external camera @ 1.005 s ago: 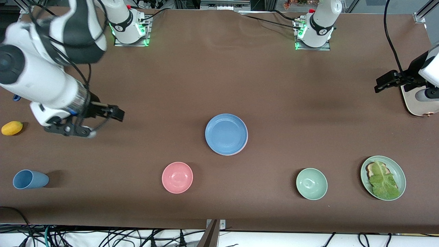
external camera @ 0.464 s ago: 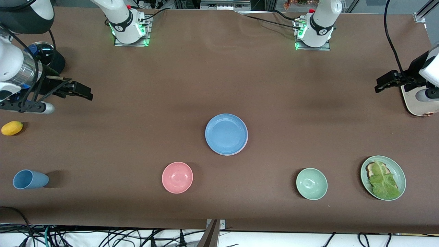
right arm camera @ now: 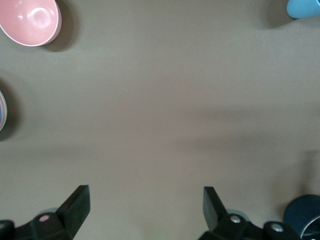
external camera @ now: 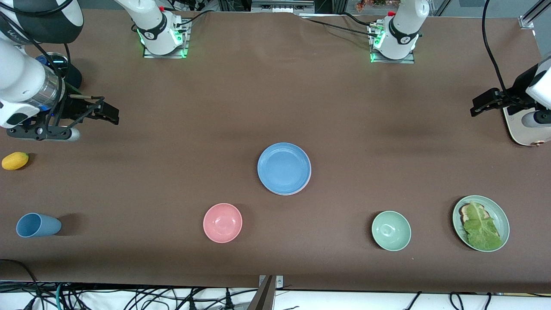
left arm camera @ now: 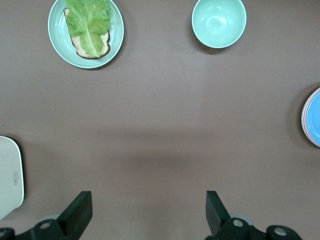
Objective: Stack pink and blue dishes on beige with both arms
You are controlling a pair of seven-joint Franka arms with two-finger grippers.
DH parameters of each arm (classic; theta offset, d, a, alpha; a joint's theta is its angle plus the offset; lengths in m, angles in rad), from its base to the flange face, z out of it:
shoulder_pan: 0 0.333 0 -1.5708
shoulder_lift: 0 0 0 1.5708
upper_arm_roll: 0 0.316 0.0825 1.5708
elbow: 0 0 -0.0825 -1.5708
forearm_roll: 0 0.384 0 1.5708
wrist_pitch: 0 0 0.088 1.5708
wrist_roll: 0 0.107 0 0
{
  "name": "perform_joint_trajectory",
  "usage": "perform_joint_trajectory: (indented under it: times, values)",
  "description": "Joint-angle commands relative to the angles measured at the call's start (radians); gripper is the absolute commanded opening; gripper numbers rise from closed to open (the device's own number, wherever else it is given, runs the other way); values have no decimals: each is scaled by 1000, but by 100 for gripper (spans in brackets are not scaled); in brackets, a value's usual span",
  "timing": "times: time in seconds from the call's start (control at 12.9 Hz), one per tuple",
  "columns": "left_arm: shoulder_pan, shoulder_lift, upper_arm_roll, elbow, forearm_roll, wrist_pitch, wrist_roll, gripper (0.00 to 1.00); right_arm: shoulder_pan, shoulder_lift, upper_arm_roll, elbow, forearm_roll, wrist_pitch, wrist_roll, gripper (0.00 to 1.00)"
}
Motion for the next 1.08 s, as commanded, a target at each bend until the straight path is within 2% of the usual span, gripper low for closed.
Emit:
perform_joint_trajectory:
  times: [0.0, 1.01]
  values:
    - [-2, 5, 2, 16, 5, -3, 20, 100, -26, -38, -16, -28, -8, -1, -39, 100]
    - [-2, 5, 2, 16, 5, -3, 20, 100, -25, -39, -34, -1, 21, -26, -75, 100]
